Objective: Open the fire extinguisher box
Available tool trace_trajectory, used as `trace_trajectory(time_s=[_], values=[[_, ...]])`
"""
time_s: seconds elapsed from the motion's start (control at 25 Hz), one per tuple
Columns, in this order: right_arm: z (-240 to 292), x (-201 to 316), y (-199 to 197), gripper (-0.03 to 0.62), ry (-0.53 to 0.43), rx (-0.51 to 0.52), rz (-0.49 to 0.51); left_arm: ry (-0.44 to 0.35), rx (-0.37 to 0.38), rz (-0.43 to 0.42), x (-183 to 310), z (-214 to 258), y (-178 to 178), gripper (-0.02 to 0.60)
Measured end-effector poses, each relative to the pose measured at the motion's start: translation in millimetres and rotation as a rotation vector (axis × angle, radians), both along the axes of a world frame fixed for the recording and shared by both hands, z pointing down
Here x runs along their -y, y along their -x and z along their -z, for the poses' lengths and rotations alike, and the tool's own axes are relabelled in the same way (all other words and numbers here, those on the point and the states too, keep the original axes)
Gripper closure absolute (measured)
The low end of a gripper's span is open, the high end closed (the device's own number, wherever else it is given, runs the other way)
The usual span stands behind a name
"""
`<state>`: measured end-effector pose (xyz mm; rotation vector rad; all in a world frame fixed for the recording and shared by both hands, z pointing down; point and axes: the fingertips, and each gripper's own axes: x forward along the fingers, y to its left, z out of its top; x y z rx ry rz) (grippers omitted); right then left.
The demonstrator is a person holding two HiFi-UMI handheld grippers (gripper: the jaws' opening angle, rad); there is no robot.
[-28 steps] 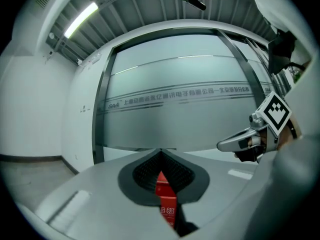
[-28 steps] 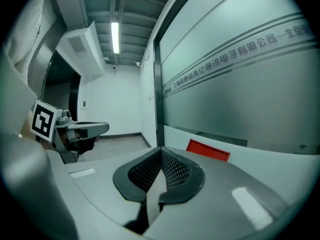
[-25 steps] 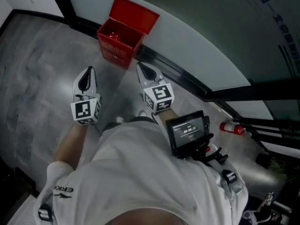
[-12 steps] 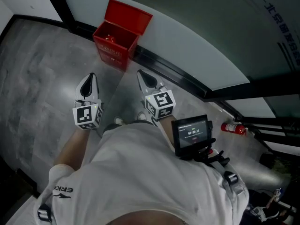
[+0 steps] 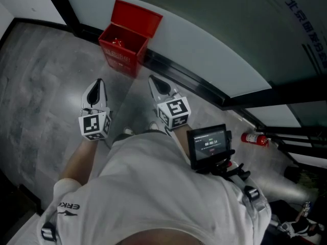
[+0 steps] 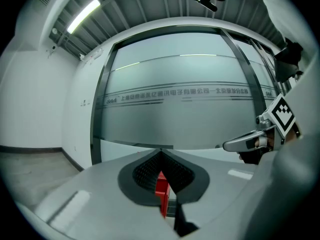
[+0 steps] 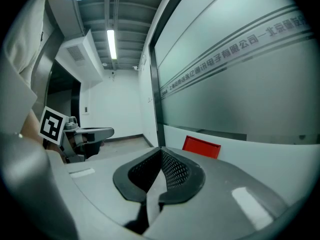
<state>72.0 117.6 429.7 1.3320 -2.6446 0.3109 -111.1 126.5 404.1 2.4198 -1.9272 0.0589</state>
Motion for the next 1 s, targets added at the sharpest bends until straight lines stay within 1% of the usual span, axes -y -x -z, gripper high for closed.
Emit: trace_trajectory(time_s=[1.0], values=[[-2.1, 8.7, -0.9, 0.583, 0.001, 0.002, -0.005, 0.014, -0.002, 0.000, 5.4, -1.9, -1.1, 0.579]])
